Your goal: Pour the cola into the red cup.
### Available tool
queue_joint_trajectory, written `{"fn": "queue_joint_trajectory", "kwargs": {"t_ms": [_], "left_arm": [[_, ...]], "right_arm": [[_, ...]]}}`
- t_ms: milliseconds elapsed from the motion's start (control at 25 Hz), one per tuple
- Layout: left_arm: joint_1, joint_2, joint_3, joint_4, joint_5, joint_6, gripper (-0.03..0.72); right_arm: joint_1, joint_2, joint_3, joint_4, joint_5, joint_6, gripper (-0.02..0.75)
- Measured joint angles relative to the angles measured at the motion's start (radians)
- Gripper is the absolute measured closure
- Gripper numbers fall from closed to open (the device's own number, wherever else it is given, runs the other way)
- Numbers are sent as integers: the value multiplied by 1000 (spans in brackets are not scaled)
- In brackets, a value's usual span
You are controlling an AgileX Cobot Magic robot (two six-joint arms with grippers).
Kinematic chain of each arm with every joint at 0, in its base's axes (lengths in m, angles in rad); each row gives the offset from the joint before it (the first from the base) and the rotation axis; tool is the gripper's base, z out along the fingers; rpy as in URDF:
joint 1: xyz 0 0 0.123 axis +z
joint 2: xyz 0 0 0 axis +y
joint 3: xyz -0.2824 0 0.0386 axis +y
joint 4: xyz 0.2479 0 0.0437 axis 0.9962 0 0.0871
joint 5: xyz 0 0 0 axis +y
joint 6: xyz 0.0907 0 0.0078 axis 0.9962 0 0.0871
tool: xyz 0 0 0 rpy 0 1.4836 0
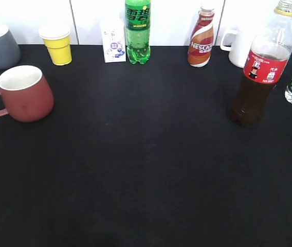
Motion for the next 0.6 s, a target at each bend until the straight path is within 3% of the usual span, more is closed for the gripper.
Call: {"fn": "queue_joint_trajectory", "kwargs": {"t_ms": [480,600], "left_arm": [[0,22,-2,31,-11,0,191],[0,179,-43,47,-225,79,191]], "right_arm": [[0,0,0,0,0,0,171],[0,0,0,0,0,0,171]]}}
